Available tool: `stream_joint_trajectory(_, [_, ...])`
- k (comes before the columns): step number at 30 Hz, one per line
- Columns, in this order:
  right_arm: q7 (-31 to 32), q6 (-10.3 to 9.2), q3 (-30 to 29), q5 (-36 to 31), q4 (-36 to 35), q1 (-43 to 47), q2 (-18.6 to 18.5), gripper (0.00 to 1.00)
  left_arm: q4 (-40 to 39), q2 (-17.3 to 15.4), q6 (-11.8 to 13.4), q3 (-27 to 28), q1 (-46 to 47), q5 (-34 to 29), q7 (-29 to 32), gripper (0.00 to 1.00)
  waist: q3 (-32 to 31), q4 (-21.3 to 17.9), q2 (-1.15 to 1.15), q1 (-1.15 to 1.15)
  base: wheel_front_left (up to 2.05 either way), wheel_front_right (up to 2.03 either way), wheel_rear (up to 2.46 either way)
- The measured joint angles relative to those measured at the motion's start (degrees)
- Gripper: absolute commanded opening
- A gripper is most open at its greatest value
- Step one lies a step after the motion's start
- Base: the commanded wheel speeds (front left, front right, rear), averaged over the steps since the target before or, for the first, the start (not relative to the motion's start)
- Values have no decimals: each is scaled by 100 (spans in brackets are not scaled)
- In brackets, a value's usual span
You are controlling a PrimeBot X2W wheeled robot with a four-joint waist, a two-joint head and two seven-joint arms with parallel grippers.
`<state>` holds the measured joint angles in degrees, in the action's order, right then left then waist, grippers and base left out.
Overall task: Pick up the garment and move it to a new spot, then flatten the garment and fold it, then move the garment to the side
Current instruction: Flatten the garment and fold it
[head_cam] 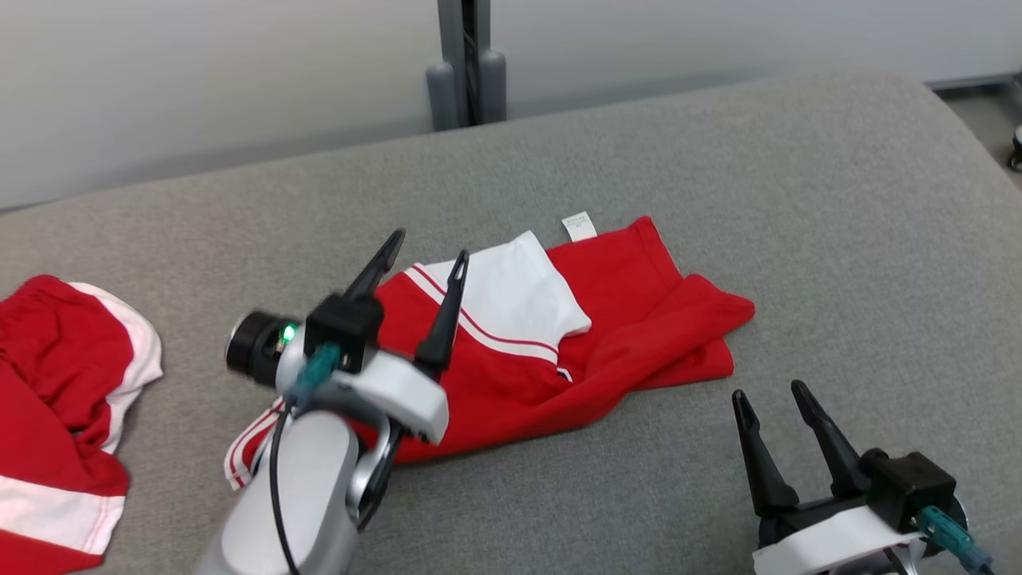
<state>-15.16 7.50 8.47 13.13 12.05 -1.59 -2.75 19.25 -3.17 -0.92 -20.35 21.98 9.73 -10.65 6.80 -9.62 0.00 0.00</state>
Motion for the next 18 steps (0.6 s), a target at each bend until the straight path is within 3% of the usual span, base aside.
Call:
stream_joint_trajectory(9, [0,0,49,116,-118,-398,-2,100,1614,40,-343,-742,1965,664,922,100,848,-309,0,0,0,0,0])
stream_joint_trajectory(18, [0,0,165,292,-164,-647,-1,100,2608,38,-333,-1537,3019,1526,1584,100,1394,-577,0,0,0,0,0])
